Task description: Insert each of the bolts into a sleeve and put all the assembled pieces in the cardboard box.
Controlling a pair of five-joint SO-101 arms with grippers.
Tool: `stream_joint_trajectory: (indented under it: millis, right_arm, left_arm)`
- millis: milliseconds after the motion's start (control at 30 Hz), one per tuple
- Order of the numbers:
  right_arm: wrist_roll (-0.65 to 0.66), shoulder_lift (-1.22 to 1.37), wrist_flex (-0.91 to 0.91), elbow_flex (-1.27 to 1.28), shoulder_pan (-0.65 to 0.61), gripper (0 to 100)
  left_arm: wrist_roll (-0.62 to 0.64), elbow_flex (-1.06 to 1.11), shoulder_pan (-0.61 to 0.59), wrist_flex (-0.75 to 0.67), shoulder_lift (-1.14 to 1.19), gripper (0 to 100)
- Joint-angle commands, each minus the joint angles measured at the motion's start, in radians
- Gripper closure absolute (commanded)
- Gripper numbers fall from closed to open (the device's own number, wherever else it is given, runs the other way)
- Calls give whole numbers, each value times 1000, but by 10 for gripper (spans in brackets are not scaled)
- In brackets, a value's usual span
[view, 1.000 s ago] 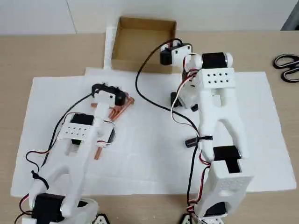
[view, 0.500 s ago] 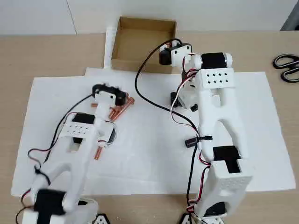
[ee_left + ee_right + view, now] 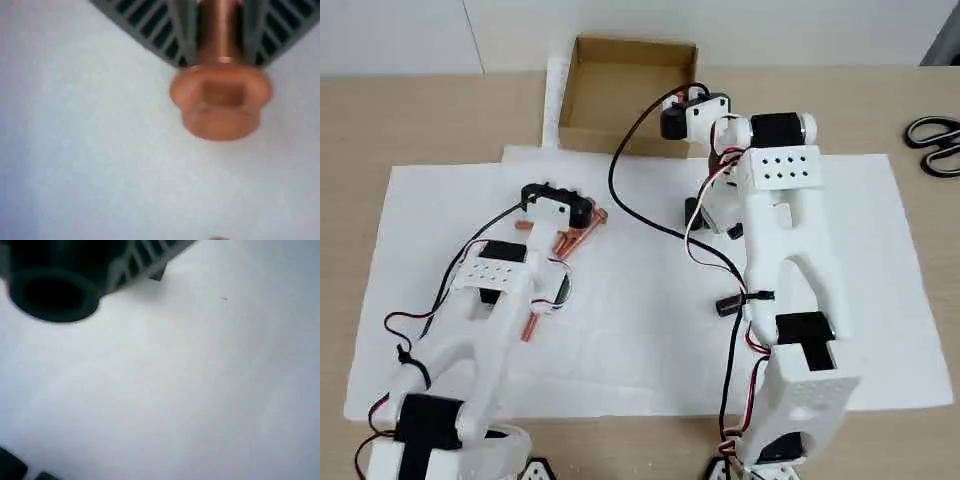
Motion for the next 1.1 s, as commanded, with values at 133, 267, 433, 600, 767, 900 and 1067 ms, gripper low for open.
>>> stream_joint_trajectory:
  millis: [133,267,433,600,767,900,1067]
  right_arm:
    - [-11,-77,10,-52,-2,995]
    - [-11,-182,12,-52,1,995]
    - [-6,-364,7,-51,2,995]
    - [-8,-510,16,-48,2,995]
    - [-9,-725,16,-15,-2,995]
    - [-9,-901,16,163,-2,995]
    - [-103,-1138,-38,483,-2,995]
  left_arm:
    - [3,-285,-8,206,-3,995]
    - [72,-510,-9,381,-3,995]
    - [163,-835,-9,661,-2,995]
    - [169,-957,0,720,-25,995]
    - [169,-958,58,710,-229,995]
    - [187,-955,140,647,-404,995]
    - [284,-894,144,540,-519,995]
